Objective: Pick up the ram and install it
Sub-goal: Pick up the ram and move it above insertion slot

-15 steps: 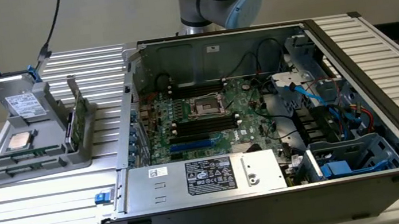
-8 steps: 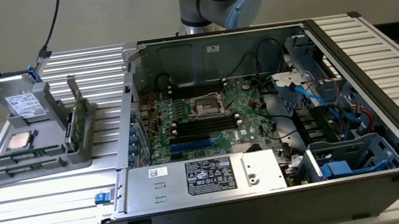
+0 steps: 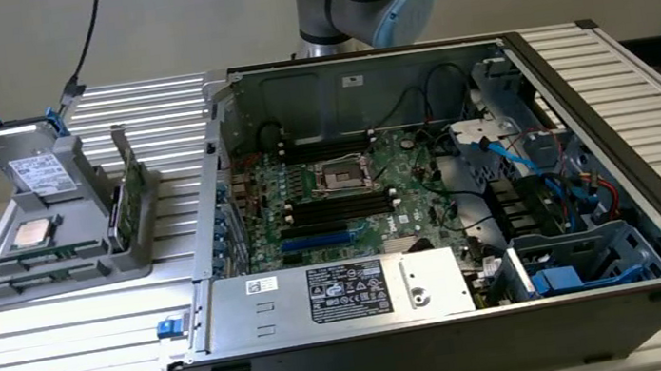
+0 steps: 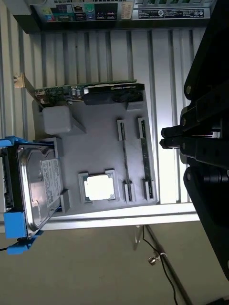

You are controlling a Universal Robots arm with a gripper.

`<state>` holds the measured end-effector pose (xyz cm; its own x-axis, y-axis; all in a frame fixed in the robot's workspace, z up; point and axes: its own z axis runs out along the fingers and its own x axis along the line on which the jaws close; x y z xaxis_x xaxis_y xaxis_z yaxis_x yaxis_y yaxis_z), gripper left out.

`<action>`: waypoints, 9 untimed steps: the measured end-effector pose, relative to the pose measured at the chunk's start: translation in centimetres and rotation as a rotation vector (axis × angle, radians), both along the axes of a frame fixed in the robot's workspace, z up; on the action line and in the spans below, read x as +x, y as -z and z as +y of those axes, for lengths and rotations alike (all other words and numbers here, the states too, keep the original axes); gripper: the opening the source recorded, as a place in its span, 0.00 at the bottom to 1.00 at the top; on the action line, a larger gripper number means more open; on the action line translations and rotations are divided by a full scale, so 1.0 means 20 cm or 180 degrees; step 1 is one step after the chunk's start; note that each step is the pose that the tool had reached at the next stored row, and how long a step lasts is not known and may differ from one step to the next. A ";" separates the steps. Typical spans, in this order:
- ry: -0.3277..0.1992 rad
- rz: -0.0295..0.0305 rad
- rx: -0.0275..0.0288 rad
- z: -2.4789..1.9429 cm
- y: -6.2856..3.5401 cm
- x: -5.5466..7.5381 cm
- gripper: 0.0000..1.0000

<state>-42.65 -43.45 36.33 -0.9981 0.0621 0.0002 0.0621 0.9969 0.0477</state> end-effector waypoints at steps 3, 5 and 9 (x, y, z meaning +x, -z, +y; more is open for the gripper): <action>0.0000 0.0000 0.0000 0.000 0.000 0.00 0.10; 0.0000 0.0000 0.0000 0.000 0.000 0.00 0.10; -0.0109 0.0000 0.0000 0.000 0.002 0.00 0.10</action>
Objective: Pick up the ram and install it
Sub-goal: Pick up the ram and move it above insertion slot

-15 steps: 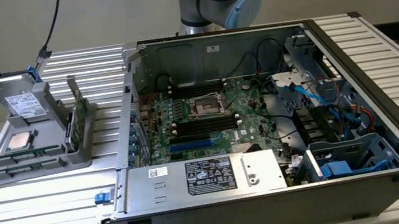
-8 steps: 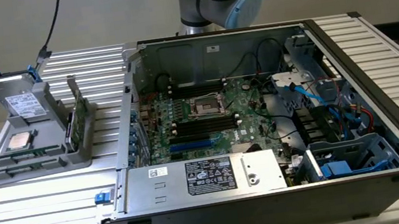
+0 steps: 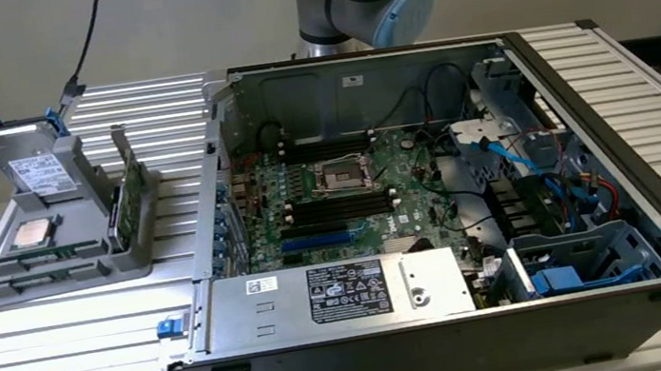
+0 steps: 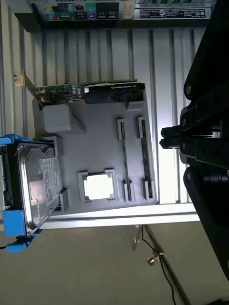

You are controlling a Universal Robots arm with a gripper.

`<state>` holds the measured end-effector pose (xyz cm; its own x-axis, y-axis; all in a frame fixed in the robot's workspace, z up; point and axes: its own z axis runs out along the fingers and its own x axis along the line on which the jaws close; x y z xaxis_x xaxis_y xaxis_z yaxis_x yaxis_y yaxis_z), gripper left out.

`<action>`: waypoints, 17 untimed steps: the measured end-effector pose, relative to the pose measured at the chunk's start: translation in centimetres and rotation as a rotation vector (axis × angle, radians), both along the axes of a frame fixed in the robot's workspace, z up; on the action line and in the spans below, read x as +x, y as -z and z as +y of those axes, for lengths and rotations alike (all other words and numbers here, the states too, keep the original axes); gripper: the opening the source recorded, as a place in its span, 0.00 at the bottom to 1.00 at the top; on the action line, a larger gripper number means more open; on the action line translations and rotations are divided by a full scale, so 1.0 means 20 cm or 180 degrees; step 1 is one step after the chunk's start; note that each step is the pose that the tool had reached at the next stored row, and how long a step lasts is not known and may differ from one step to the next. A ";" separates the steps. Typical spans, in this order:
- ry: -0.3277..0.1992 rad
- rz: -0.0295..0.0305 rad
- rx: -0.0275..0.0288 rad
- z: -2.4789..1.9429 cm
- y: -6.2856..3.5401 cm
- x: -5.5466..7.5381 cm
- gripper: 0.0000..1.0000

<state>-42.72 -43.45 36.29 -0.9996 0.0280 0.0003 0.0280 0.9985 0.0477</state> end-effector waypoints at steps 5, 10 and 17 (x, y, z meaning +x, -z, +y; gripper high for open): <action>-0.0288 0.0000 0.0000 0.000 0.006 0.00 0.10; -0.0576 0.0000 0.0000 0.000 0.012 0.00 0.10; -0.0980 0.0000 0.0000 0.000 0.023 0.00 0.10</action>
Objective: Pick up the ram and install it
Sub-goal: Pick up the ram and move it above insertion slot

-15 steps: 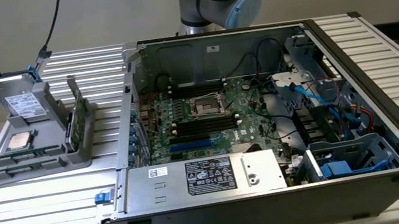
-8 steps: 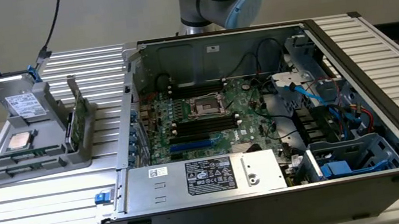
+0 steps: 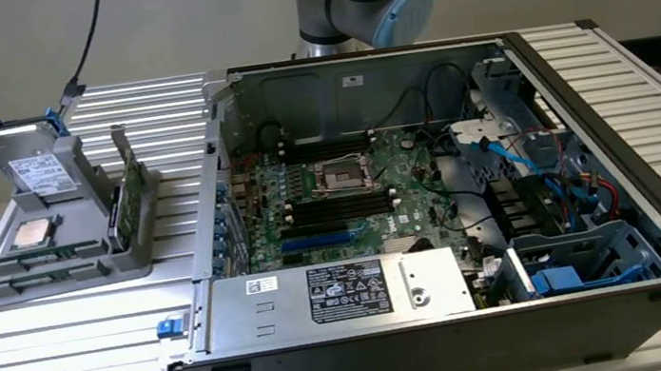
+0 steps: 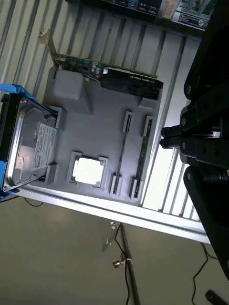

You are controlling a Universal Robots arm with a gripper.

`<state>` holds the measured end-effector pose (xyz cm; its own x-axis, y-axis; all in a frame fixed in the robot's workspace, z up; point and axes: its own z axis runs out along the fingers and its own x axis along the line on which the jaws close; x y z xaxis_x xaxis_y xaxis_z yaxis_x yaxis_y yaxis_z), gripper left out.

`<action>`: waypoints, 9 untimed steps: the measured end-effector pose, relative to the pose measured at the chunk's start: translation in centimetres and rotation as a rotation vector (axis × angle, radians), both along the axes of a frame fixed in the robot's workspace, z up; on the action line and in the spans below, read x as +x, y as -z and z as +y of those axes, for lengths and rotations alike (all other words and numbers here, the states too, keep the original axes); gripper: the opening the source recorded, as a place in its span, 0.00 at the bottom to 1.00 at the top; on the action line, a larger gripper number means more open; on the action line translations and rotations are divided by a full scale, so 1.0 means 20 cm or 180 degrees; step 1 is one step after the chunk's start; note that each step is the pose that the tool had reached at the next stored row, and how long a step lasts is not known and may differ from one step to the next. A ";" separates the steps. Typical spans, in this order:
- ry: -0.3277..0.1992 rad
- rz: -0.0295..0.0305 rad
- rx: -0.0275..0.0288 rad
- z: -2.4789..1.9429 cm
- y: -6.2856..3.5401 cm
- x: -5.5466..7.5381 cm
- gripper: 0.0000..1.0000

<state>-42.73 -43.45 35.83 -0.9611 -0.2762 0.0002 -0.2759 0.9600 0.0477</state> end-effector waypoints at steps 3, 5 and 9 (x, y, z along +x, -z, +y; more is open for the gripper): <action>-0.0174 0.0000 0.0000 0.000 0.006 0.00 0.10; -0.0288 0.0000 0.0000 0.000 0.009 0.00 0.10; -0.0522 0.0000 0.0000 0.000 0.018 0.00 0.10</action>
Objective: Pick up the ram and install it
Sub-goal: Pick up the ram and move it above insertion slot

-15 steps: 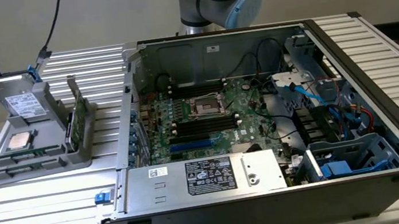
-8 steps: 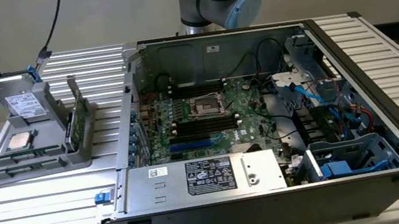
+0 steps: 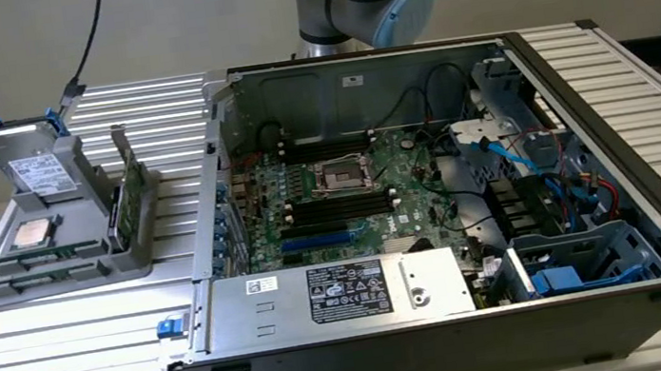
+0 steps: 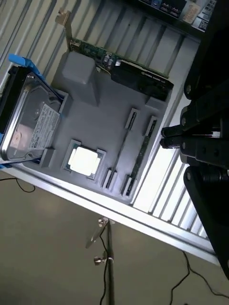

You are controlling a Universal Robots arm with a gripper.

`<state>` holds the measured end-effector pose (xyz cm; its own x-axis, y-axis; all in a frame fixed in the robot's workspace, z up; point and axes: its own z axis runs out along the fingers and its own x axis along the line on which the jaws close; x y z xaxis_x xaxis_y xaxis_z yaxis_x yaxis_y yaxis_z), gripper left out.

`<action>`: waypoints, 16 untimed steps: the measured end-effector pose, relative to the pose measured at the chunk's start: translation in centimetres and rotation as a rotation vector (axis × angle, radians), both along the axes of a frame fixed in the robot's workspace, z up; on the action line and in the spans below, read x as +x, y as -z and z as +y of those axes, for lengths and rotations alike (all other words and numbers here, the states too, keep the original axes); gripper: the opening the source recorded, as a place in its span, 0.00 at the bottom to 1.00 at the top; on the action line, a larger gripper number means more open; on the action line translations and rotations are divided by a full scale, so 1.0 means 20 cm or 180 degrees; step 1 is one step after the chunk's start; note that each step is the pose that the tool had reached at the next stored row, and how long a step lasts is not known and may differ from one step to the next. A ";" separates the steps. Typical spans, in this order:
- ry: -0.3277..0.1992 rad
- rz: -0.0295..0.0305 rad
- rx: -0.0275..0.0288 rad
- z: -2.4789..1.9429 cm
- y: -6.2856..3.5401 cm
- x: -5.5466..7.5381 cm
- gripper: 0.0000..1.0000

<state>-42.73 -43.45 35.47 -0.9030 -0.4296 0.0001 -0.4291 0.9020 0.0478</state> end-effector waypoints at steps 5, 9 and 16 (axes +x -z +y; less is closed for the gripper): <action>-0.0290 0.0000 0.0000 0.000 0.012 0.00 0.10; -0.0521 0.0000 0.0000 0.000 0.022 0.00 0.10; -0.0923 0.0000 0.0000 0.000 0.039 0.00 0.10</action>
<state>-42.73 -43.46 34.68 -0.7424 -0.6699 0.0002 -0.6692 0.7416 0.0478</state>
